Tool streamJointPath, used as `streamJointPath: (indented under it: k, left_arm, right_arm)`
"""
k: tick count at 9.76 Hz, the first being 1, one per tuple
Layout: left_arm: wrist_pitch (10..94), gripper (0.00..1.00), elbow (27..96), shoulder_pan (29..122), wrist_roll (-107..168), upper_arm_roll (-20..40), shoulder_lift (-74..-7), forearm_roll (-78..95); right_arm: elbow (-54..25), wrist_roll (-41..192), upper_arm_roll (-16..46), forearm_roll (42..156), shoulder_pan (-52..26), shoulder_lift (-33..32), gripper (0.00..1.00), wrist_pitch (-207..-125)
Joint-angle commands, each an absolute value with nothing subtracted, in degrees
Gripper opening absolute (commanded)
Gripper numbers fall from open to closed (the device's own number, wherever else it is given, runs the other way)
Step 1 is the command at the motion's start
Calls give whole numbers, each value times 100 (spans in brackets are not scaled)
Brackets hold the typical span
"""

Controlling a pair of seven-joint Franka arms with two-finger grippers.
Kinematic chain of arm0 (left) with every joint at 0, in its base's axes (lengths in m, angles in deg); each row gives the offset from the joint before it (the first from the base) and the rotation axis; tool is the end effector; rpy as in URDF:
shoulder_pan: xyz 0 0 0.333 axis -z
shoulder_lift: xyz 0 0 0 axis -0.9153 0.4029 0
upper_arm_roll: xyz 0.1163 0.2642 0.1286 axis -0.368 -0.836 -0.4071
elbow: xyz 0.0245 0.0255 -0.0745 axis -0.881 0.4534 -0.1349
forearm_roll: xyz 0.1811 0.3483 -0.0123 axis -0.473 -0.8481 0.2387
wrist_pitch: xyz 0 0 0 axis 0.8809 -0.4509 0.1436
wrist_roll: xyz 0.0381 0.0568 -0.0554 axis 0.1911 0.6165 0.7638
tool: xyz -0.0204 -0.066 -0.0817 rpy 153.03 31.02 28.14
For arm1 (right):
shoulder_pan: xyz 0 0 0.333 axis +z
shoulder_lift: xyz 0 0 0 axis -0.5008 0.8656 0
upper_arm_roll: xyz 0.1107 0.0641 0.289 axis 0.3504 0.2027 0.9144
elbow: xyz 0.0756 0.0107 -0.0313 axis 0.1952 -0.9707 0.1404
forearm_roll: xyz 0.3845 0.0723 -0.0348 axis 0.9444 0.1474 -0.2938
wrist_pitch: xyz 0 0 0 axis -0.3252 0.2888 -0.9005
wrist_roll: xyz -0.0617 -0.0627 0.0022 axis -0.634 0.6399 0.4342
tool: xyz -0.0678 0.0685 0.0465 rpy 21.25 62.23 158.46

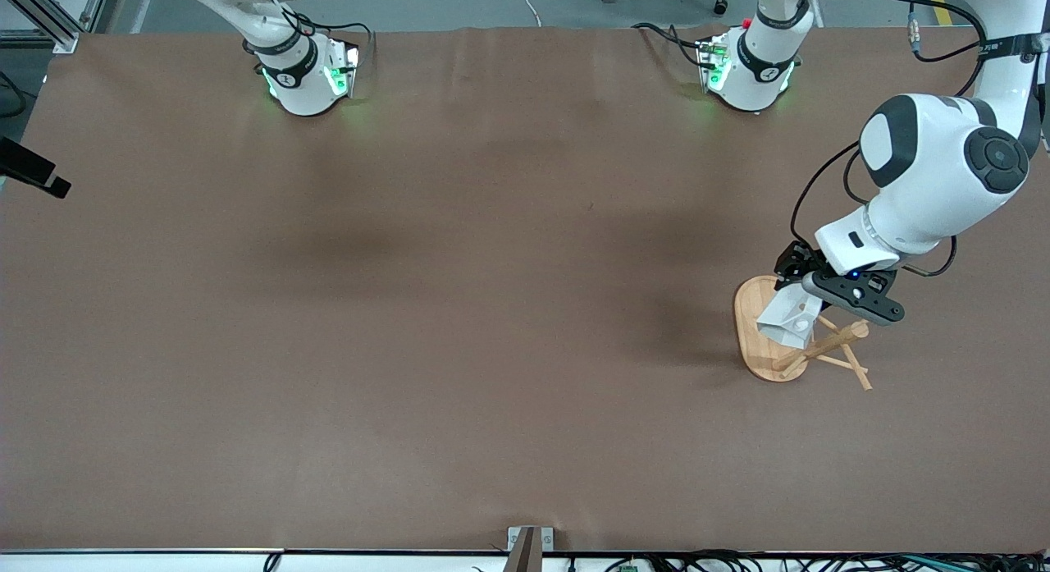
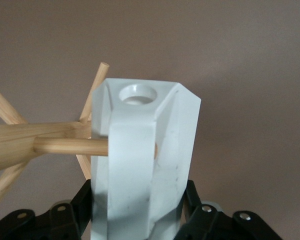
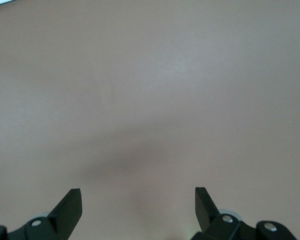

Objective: Hang cup on rack
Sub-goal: 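Lower the cup handle onto a rack peg with the left gripper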

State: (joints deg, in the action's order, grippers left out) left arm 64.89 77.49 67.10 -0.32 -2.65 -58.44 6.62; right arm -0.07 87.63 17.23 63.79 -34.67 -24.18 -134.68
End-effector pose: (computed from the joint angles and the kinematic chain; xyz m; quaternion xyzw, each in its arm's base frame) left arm 0.5845 -0.0706 0.3977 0.9697 -0.2316 0.0617 0.0479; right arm 0.5376 -0.0688 0.6608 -0.9920 0.1248 0.0052 0.0161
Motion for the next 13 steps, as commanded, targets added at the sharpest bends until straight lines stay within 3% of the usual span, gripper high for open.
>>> streamJointPath:
  k: [1,3,4,5,6,9,13]
  left_arm:
    - [6543,5,7817,6703,-219,-322,-5675,827]
    - [6543,12,7747,6703,-219,-348,-5623,827]
    - [6543,26,7712,6703,-219,-348,-5614,827]
    - [6543,85,7694,6703,-219,-348,-5587,818]
    - [6543,100,7694,6703,-193,-348,-5587,818]
    - [6220,100,7396,6765,201,-348,-5666,818]
    - [4682,100,6843,7160,2254,-444,-6192,600]
  right_arm:
    - [25,8861,1757,6309,-3497,-2414,100,-13412]
    - [43,8887,1757,6335,-3506,-2414,100,-13465]
    - [51,8913,1748,6344,-3515,-2414,100,-13422]
    - [43,8861,1739,6344,-3541,-2414,100,-13360]
    - [43,8834,1748,6344,-3576,-2405,100,-13229]
    - [25,8825,1748,6327,-3568,-2379,100,-13632]
    - [25,8817,1748,6283,-3550,-2379,100,-13623]
